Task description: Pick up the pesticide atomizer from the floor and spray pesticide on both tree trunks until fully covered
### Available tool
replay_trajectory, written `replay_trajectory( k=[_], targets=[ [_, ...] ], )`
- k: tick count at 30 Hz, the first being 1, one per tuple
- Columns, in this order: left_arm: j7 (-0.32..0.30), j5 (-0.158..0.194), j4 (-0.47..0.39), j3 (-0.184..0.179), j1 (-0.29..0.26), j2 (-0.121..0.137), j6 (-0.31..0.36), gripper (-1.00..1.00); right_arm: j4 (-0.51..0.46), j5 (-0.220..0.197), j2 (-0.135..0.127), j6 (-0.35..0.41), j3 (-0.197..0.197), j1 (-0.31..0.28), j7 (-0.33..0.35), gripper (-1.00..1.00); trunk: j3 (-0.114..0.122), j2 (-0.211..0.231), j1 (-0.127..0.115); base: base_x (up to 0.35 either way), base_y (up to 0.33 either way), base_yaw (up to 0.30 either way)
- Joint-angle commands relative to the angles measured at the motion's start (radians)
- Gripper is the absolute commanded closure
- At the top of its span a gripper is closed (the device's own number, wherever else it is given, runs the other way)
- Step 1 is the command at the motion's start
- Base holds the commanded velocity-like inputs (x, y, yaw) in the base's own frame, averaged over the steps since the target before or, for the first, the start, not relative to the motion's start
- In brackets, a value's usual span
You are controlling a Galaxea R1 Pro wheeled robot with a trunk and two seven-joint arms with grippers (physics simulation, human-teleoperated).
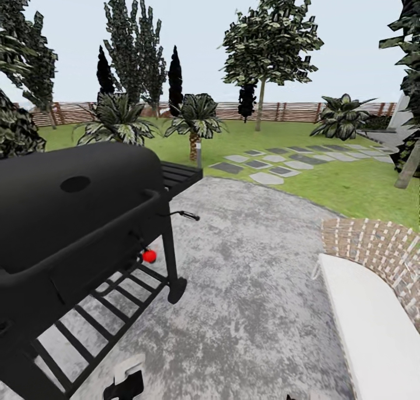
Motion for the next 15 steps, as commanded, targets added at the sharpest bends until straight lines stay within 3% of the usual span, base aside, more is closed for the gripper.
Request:
replay_trajectory(
  k=[1, 8, 15],
  targets=[
    [0.005, 0.007, 0.000, -0.009, -0.001, 0.000, -0.003, 1.00, 0.001, 0.000, 0.001, -0.003, -0.002, -0.001, -0.002, -1.00, -0.002, -0.002, 0.001, 0.334, 0.000, -0.061],
    [0.005, 0.007, 0.000, -0.009, -0.001, 0.000, -0.003, 1.00, 0.001, -0.001, 0.000, -0.003, -0.002, -0.001, -0.002, -1.00, -0.002, -0.002, 0.001, 0.334, 0.000, -0.027],
    [0.005, 0.007, 0.000, -0.009, -0.001, 0.000, -0.003, 1.00, 0.001, -0.001, 0.000, -0.003, -0.002, -0.001, -0.002, -1.00, -0.002, -0.002, 0.001, 0.334, 0.000, -0.216]
  ],
)
